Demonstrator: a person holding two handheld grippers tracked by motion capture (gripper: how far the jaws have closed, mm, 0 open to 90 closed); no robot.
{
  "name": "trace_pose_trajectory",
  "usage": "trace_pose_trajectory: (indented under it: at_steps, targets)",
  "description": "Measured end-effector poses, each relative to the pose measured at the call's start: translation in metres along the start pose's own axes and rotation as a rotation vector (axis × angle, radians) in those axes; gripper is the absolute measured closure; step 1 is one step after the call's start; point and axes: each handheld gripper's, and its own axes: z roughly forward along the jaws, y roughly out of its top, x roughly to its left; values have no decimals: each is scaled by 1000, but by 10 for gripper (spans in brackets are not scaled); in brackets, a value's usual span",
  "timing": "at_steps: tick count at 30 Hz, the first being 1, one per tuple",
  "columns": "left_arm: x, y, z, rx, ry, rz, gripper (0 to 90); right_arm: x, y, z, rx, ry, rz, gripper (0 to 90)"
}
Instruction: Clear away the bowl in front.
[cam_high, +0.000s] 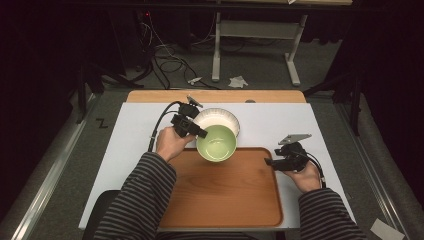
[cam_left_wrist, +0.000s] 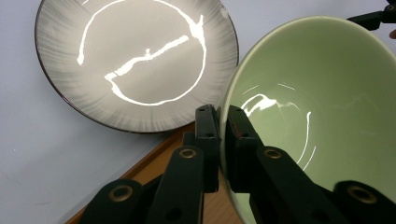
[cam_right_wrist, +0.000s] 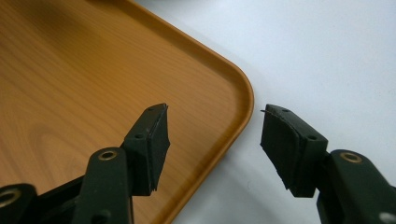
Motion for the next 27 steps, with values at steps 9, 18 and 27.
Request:
trace_pose_trajectory:
  at_steps: [9, 18, 27]
  targets:
    - [-3, -11, -2, 1, -14, 6, 857, 0, 0, 0, 6, 8, 0, 432]
    - [-8, -21, -2, 2, -39, 13, 857, 0, 0, 1, 4, 5, -3, 432]
    - [-14, -30, 0, 14, -62, 32, 856, 0, 0, 1, 7, 7, -1, 432]
